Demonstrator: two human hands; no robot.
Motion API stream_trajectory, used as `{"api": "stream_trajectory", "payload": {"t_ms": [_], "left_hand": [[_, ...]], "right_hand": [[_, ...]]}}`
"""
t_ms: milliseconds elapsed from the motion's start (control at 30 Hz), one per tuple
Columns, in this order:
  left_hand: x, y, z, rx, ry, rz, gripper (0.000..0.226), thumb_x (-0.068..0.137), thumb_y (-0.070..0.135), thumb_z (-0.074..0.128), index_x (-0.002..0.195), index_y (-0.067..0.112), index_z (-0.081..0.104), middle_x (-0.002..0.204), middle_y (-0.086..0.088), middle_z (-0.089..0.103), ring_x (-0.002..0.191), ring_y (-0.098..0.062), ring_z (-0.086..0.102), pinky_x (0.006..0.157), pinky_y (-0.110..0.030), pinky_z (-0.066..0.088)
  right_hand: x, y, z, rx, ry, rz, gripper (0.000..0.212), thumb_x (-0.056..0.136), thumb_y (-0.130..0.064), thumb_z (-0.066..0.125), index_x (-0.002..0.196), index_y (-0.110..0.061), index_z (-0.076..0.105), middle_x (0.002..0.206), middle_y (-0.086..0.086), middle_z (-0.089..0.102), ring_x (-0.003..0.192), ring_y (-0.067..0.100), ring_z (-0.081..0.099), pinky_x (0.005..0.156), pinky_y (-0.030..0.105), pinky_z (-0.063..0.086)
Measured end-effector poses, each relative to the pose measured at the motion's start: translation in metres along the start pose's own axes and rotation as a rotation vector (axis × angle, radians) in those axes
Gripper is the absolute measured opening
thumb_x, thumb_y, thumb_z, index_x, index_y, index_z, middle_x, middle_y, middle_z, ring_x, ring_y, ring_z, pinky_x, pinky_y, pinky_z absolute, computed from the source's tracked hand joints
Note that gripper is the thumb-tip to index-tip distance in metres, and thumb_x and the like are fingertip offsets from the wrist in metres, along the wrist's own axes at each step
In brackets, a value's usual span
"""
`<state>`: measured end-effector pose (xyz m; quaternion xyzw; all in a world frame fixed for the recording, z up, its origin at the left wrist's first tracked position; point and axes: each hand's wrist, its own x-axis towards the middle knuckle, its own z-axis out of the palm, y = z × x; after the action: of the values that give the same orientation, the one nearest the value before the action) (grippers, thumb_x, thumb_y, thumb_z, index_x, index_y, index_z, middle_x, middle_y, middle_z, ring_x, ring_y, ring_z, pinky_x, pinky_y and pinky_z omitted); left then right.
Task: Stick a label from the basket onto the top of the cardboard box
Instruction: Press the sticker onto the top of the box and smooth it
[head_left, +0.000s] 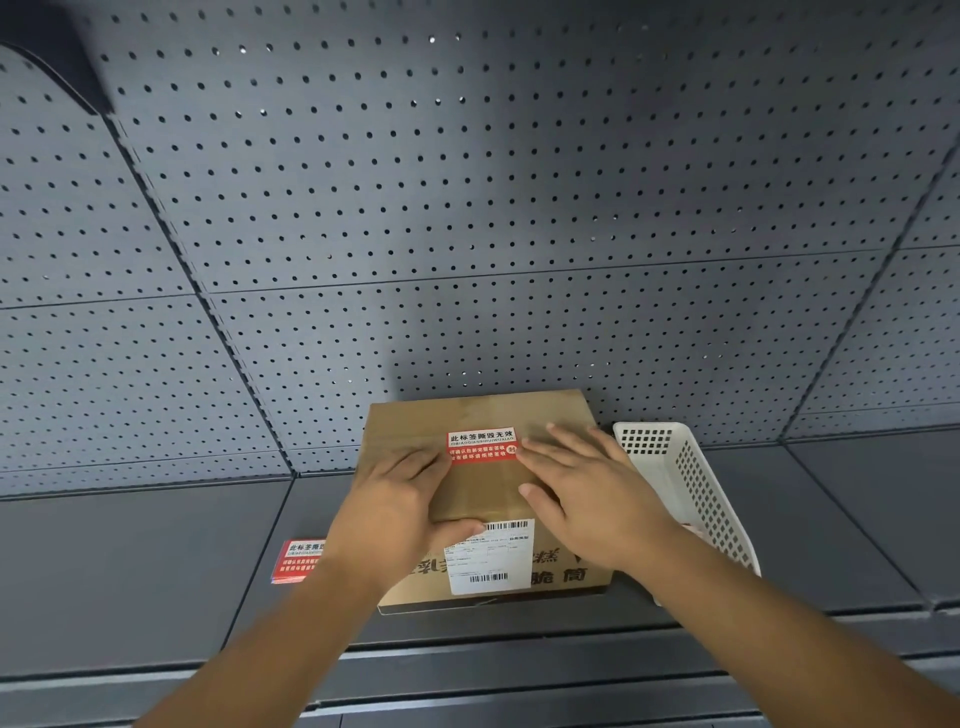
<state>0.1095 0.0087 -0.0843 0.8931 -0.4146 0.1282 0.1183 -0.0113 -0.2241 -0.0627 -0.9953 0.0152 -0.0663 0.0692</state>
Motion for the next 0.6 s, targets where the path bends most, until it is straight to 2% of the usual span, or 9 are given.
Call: {"api": "stream_trajectory", "payload": {"t_ms": [300, 600], "left_hand": [[-0.001, 0.0, -0.002, 0.0, -0.052, -0.012, 0.099, 0.078, 0.089, 0.038, 0.133, 0.011, 0.066, 0.135, -0.012, 0.069, 0.127, -0.033, 0.061, 0.104, -0.055, 0.051], [-0.008, 0.005, -0.006, 0.001, 0.006, -0.027, 0.091, 0.082, 0.083, 0.046, 0.144, 0.017, 0.054, 0.146, -0.004, 0.061, 0.136, -0.026, 0.054, 0.114, -0.05, 0.04]], "right_hand": [[-0.003, -0.006, 0.0, 0.001, -0.027, 0.033, 0.064, 0.105, -0.058, 0.017, 0.163, -0.032, 0.024, 0.171, -0.014, 0.026, 0.16, 0.009, 0.008, 0.13, 0.046, 0.002], [-0.006, -0.014, -0.002, 0.005, -0.035, 0.051, 0.065, 0.106, -0.057, 0.015, 0.164, -0.029, 0.02, 0.173, -0.012, 0.019, 0.16, 0.009, 0.004, 0.13, 0.045, -0.001]]}}
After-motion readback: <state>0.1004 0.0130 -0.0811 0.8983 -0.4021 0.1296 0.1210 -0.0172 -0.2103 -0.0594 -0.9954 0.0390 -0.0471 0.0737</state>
